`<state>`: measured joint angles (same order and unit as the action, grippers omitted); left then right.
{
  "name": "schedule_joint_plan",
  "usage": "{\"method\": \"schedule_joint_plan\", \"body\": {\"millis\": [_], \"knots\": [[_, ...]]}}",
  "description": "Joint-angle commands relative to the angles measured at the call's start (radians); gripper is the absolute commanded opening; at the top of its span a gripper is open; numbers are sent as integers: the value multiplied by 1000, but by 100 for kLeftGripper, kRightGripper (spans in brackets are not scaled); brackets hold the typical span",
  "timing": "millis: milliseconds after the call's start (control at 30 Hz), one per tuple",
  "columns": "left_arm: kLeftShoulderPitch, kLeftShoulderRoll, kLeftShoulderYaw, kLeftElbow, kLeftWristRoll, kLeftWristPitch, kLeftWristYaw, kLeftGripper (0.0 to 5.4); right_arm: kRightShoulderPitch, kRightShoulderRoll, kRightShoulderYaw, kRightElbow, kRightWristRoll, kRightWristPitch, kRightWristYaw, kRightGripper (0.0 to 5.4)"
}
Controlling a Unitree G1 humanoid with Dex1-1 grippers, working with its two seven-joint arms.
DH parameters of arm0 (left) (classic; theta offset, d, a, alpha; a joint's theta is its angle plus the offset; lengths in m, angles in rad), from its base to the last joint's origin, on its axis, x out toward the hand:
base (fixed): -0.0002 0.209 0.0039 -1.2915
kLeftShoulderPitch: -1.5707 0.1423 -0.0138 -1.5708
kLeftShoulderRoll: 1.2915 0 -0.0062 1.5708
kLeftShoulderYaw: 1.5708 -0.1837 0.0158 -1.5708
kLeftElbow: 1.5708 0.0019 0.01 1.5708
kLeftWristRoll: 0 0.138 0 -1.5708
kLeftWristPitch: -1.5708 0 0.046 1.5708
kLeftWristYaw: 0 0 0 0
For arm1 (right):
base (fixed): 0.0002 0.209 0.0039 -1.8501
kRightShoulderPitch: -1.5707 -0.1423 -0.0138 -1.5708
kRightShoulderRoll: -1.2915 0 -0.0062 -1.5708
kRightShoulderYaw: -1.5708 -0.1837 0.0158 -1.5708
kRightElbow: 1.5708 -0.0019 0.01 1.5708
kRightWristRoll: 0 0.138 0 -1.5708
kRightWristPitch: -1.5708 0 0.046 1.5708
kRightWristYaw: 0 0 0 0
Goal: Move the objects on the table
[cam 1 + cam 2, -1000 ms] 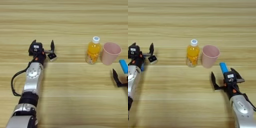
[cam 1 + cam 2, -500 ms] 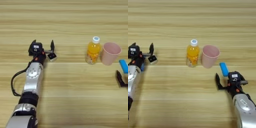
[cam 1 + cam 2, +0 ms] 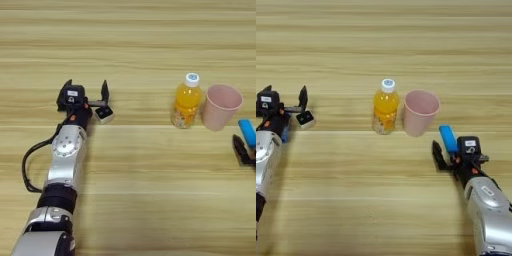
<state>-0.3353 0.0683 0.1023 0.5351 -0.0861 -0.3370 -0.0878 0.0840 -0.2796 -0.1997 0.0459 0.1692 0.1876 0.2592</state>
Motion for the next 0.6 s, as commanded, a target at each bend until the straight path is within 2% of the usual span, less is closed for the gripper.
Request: {"method": "schedule_joint_plan", "body": {"millis": [33,267,600], "knots": [[-10,0,-2,-8,8,2,5,540,13,-11,-5,12,5,54,2,392],[-11,0,-2,-8,8,2,5,540,16,-8,-5,2,30,96,10,333],[-11,0,-2,-7,8,1,4,540,25,-1,14,-30,47,120,23,212]]}}
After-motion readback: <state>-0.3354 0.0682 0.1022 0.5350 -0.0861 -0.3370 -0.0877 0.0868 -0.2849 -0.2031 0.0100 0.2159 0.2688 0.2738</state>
